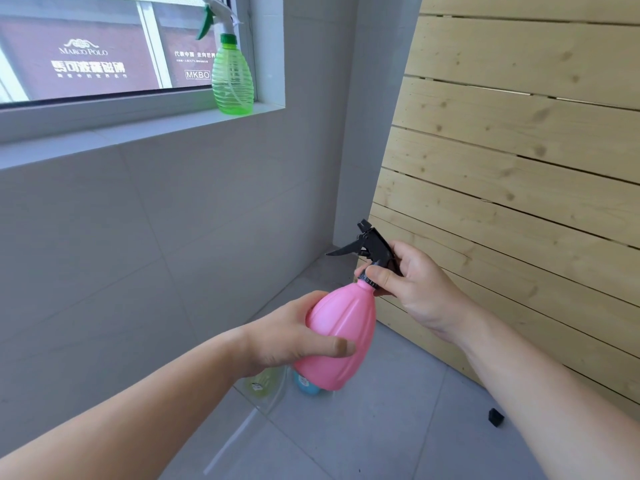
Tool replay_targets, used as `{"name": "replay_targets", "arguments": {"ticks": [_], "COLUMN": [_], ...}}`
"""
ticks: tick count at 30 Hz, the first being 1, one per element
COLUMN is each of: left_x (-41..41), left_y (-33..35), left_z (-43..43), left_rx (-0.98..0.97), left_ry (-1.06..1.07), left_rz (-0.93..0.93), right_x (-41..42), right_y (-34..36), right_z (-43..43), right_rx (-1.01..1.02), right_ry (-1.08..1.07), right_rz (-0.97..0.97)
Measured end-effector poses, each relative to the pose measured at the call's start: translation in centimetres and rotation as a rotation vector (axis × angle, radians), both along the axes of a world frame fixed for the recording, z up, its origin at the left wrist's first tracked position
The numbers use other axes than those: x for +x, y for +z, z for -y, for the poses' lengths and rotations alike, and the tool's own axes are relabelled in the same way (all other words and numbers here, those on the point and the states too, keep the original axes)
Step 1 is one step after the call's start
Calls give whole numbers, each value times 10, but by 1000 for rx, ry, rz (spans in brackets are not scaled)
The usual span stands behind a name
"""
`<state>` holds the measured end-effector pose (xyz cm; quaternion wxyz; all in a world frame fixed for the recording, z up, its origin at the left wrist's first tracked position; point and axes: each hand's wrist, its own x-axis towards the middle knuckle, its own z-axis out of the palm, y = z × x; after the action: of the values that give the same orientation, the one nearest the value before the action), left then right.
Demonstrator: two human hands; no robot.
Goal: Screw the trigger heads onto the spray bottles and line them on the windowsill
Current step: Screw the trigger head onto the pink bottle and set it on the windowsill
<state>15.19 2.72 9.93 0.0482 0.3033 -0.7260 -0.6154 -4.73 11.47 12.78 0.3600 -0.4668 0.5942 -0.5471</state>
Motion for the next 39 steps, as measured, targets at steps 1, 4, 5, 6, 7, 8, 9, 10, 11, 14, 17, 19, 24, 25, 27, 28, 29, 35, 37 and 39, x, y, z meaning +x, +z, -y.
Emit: {"name": "replay_targets", "arguments": {"ticks": [1, 4, 5, 6, 7, 8, 9, 10, 11, 14, 17, 19, 24, 25, 27, 28, 29, 35, 37, 39], "left_x": [0, 1, 1, 1, 0, 0, 0, 0, 0, -2, -6, -9, -11, -11, -12, -12, -13, -16, -15, -14], "left_y": [0, 2, 3, 3, 3, 3, 3, 3, 3, 1, 2, 4, 9, 9, 10, 10, 9, 3, 1, 2], "left_z": [0, 1, 1, 1, 1, 1, 1, 0, 0, -3, -6, -8, -11, -11, -12, -13, -14, -13, -10, -9], "left_rx": [-3, -1, 5, 16, 29, 40, 49, 53, 52, 16, 0, 62, 172, 178, 181, 176, 167, 363, 416, 371], "left_ry": [-2, -11, -11, -11, -11, -12, -9, -5, 0, 26, 74, 95, 98, 112, 147, 159, 162, 95, 110, 87], "left_rz": [-3, -18, -27, -33, -40, -42, -42, -40, -41, -38, -43, -37, 37, 40, 50, 55, 63, 29, 17, 12], "right_x": [0, 0, 0, -1, -1, -2, -2, -3, -3, -2, 0, 1, 1, 1, 1, 1, 2, 5, 5, 7], "right_y": [0, 0, 1, 1, 2, 2, 3, 3, 3, 2, 1, -1, -4, -4, -5, -5, -6, -6, -5, -6], "right_z": [0, -1, -1, -2, -2, -3, -3, -3, -4, -3, -1, 0, -1, -1, -1, 0, 0, 2, 2, 1], "right_rx": [-1, -7, -13, -19, -27, -33, -36, -37, -37, -35, -39, -43, -39, -42, -48, -47, -41, -24, -27, -19], "right_ry": [6, 29, 39, 49, 56, 61, 64, 66, 67, 36, -55, -103, -116, -119, -134, -139, -140, -139, -141, -139], "right_rz": [24, 53, 49, 41, 33, 32, 38, 47, 58, 72, 91, 108, 137, 142, 139, 138, 143, 196, 204, 213]}}
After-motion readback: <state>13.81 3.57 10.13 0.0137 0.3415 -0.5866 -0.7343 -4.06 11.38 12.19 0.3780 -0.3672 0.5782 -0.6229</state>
